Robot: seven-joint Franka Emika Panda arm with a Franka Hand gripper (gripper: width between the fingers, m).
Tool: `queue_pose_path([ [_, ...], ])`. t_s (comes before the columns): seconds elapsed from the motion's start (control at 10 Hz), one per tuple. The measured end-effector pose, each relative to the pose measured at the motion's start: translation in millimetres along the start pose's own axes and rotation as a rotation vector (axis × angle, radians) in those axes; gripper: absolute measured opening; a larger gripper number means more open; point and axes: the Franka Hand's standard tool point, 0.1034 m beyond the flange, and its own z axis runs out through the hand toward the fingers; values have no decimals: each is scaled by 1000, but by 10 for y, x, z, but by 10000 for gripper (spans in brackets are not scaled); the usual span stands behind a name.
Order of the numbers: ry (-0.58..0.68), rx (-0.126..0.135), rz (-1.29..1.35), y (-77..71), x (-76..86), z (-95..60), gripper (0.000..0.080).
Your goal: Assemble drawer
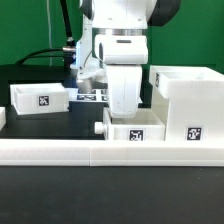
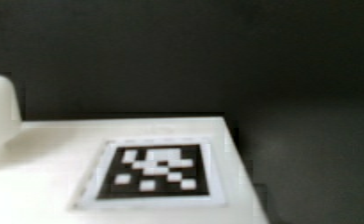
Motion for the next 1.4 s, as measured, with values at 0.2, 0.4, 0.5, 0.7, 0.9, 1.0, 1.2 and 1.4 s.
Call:
queue_pose_path([
  [0.2, -7, 11, -11, 8, -1, -6, 42],
  [0.4, -9, 36, -27, 22, 13, 9, 42],
  [0.5, -8, 35, -25, 20, 10, 12, 42],
  [0.7, -9, 35, -25, 20, 8, 12, 42],
  [0.9, -6, 35, -1, 25, 46, 7, 42],
  [1.0, -4, 34, 20, 28, 101, 8, 42],
  [1.2, -4, 38, 59, 13, 143, 18, 42],
  [1.4, -6, 43, 80, 1, 163, 22, 42],
])
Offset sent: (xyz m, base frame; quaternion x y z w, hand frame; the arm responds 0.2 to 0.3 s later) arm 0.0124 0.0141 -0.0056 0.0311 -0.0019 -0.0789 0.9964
